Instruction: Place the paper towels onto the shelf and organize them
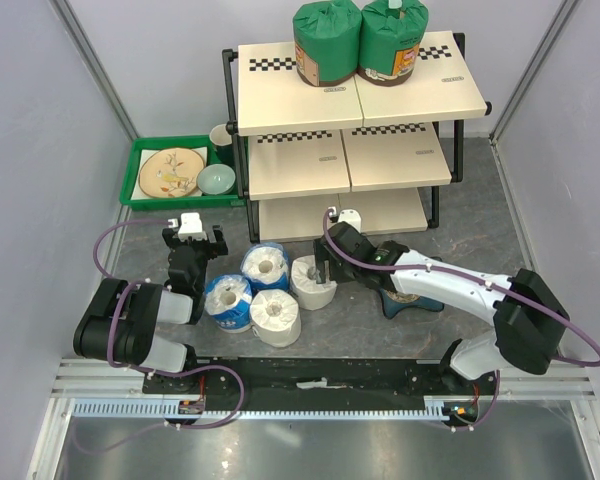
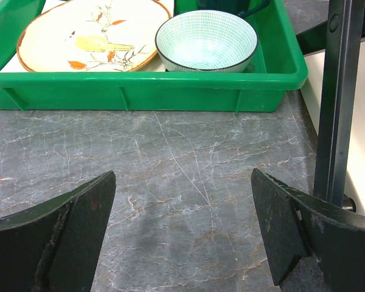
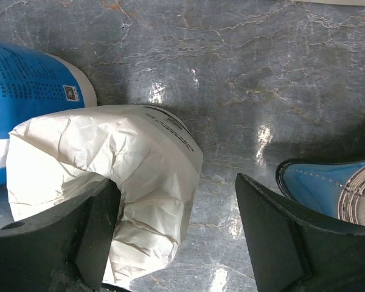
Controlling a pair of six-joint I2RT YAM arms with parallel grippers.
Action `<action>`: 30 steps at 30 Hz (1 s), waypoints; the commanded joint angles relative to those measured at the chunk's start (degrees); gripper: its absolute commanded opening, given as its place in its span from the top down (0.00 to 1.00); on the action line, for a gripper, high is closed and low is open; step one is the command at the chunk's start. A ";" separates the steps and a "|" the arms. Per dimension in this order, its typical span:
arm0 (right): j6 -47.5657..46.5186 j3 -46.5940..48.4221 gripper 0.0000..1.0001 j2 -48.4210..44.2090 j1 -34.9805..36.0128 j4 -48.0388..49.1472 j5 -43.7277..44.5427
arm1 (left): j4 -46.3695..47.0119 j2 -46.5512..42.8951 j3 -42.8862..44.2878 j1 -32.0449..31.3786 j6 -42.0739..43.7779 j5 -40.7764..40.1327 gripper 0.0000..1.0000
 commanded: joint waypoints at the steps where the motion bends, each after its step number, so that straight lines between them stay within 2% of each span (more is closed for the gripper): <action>1: -0.19 0.26 0.21 1.04 -0.11 0.21 -0.60 | 2.54 0.25 0.83 0.39 0.61 0.14 0.01; 8: 0.17 0.35 0.37 1.13 -0.20 0.39 -1.04 | 2.54 0.16 0.83 0.39 0.61 0.14 0.01; 11: 0.25 0.44 0.38 1.74 -0.20 0.30 -0.96 | 2.54 0.25 0.83 0.39 0.52 0.14 0.01; 13: 0.08 0.53 0.46 2.27 -0.20 0.39 -1.57 | 2.54 0.17 0.84 0.39 0.61 0.05 0.01; 14: -0.01 0.53 0.53 2.80 -0.20 0.47 -1.75 | 2.54 0.25 0.83 0.39 0.61 0.14 0.01; 18: 0.25 0.26 0.69 2.81 -0.20 0.91 -1.58 | 2.46 0.25 0.83 0.39 0.61 0.14 0.01; 26: 0.70 1.31 0.74 -9.58 -0.20 0.48 0.70 | 2.54 0.16 0.83 0.39 0.61 0.14 0.01; 30: -2.02 9.89 0.72 -13.89 -0.38 -5.31 2.82 | 2.54 0.16 0.83 0.39 0.61 0.14 0.01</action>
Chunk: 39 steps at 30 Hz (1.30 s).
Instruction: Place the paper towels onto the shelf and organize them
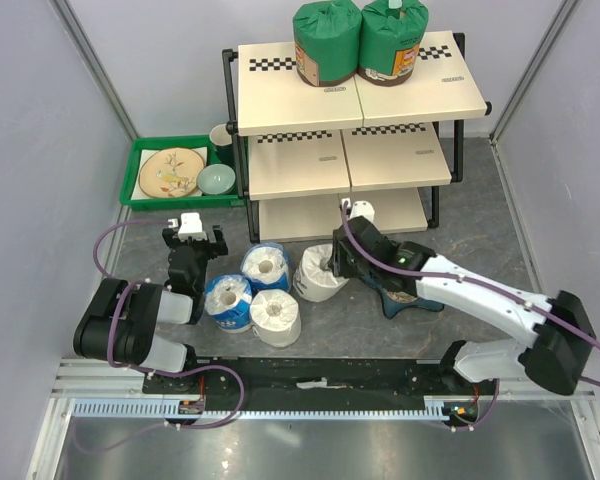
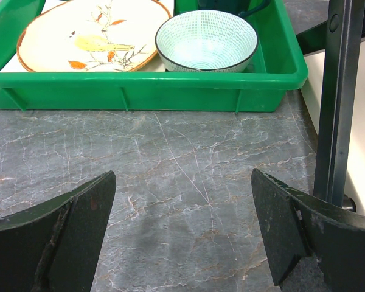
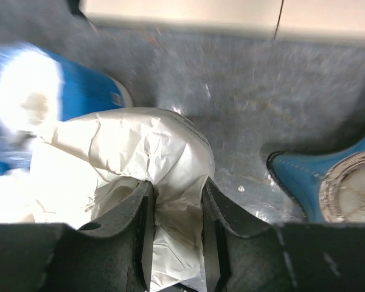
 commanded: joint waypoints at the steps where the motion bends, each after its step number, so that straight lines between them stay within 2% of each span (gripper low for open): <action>1: -2.55 11.56 0.72 -6.64 -0.40 -4.66 4.50 | 2.54 0.16 0.83 0.39 0.61 0.14 0.01; 5: -5.19 23.50 0.71 -8.40 -0.57 -13.53 11.09 | 2.54 0.25 0.83 0.47 0.52 0.14 0.01; 10: -9.23 30.73 0.72 -9.98 -2.06 -17.51 23.03 | 2.54 0.16 0.83 0.39 0.61 0.14 0.01; 12: -10.11 32.49 0.72 -10.16 -4.26 -17.95 24.02 | 2.54 0.16 0.83 0.39 0.61 0.14 0.01; 23: -15.48 38.11 0.72 -4.19 -17.17 -14.88 17.44 | 2.54 0.16 0.83 0.39 0.52 0.14 0.01; 39: -13.90 36.10 0.73 0.56 -22.72 -4.24 14.36 | 2.54 0.16 0.83 0.39 0.52 0.14 0.01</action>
